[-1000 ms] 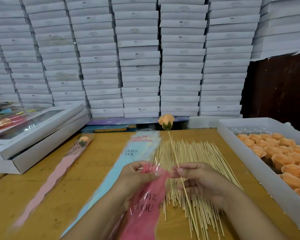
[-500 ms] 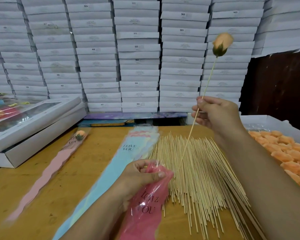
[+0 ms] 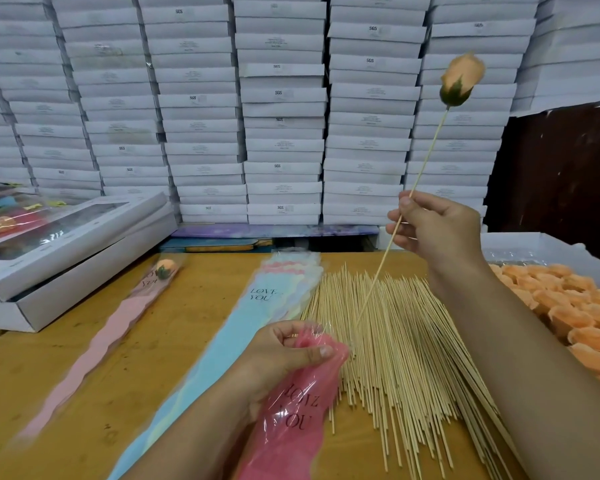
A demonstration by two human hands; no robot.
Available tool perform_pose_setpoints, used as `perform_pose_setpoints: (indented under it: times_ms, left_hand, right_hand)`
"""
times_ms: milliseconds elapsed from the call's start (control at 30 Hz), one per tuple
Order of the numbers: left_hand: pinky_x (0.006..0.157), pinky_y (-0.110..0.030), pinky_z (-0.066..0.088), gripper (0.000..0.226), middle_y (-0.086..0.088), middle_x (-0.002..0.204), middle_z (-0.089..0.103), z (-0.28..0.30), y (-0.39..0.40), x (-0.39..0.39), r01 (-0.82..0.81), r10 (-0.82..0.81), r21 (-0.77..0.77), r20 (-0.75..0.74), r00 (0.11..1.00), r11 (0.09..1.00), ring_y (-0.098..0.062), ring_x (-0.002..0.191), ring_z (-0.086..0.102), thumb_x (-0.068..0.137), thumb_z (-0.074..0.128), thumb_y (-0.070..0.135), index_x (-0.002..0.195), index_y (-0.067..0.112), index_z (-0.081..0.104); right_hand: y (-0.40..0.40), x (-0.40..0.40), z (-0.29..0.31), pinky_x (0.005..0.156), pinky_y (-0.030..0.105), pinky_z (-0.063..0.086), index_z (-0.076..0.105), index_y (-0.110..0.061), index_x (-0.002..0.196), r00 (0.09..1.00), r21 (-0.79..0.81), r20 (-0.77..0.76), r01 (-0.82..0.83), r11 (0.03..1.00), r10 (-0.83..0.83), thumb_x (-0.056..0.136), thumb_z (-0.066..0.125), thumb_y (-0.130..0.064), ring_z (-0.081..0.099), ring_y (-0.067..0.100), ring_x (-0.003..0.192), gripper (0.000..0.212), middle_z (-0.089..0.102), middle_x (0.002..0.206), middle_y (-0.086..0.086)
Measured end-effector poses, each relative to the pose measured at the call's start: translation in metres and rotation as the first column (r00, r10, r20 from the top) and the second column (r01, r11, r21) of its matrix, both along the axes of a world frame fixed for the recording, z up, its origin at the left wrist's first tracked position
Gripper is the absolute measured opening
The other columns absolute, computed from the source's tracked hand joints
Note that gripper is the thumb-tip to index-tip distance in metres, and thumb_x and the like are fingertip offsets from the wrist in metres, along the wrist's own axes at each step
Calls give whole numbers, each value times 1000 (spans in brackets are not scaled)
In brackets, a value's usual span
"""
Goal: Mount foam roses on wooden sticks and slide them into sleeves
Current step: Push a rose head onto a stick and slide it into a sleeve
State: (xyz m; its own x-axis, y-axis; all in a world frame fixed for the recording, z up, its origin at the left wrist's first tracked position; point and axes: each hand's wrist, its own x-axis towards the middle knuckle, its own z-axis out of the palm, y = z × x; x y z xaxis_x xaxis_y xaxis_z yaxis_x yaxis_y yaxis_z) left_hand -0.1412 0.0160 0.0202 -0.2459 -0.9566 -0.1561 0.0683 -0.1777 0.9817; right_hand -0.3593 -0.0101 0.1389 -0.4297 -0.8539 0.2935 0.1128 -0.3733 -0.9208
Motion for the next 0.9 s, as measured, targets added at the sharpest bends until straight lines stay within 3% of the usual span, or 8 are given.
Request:
perform_pose_setpoints:
  times_ms: [233, 300, 433, 533, 667, 733, 833, 900]
  left_hand:
    - [60, -26, 58, 57, -16, 93, 77, 0, 1, -2, -13, 13, 11, -16, 1000, 1000, -24, 74, 75, 57, 89, 6, 111, 3, 71]
    - [57, -25, 57, 53, -11, 87, 77, 1, 1, -3, -17, 17, 10, -23, 1000, 1000, -20, 68, 74, 55, 89, 7, 106, 6, 73]
    - [58, -23, 56, 47, -10, 94, 78, 0, 1, -4, -22, 22, 0, -27, 999, 1000, -18, 72, 75, 62, 88, 10, 107, 5, 74]
    - [64, -26, 58, 44, -12, 101, 77, 0, 1, -4, -27, 27, 8, -43, 999, 1000, -21, 80, 75, 71, 85, 15, 111, 2, 72]
    - [78, -39, 59, 22, -19, 98, 75, 0, 3, -7, 9, -5, 39, -93, 996, 999, -27, 81, 70, 85, 75, 26, 99, 9, 77]
    - [82, -44, 58, 25, -22, 101, 74, -1, 4, -7, 28, -19, 66, -140, 990, 997, -30, 82, 71, 85, 74, 25, 102, 6, 75]
    - [75, -43, 61, 32, -24, 104, 73, 0, 5, -5, 69, -56, 76, -158, 986, 995, -33, 84, 73, 79, 82, 14, 105, 1, 72]
    - [82, -48, 60, 46, -28, 111, 71, 1, 6, -3, 96, -88, 52, -136, 987, 994, -38, 92, 72, 72, 88, 7, 113, -2, 69]
  right_hand:
    - [1, 10, -25, 50, 18, 53, 69, -16, 95, 990, 98, -22, -134, 986, 137, 94, 66, -12, 68, 8, 56, 6, 73, 64, -3]
    - [1, 14, -31, 49, 18, 52, 69, -15, 95, 987, 125, -6, -157, 980, 159, 94, 67, -12, 69, 9, 57, 4, 73, 67, -1]
    - [3, 24, -42, 50, 19, 54, 69, -14, 97, 977, 158, 20, -213, 964, 212, 93, 67, -13, 70, 11, 58, 4, 73, 68, 0]
    - [6, 30, -50, 52, 21, 56, 69, -14, 95, 965, 204, 20, -261, 944, 262, 93, 68, -12, 70, 14, 61, 3, 74, 73, 3]
    - [9, 37, -62, 54, 20, 56, 70, -14, 95, 946, 255, -20, -309, 916, 325, 93, 68, -13, 72, 13, 63, 3, 77, 76, 4]
    - [10, 38, -68, 55, 20, 56, 69, -12, 103, 941, 264, -45, -312, 913, 335, 92, 70, -15, 72, 11, 64, 11, 77, 78, 1]
    - [10, 37, -72, 64, 25, 57, 68, -11, 110, 945, 277, -59, -295, 914, 323, 90, 72, -18, 70, 10, 67, 21, 78, 82, 1]
    - [11, 37, -72, 66, 28, 52, 68, -14, 112, 946, 286, -70, -285, 915, 316, 90, 72, -21, 71, 11, 71, 23, 78, 84, -1]
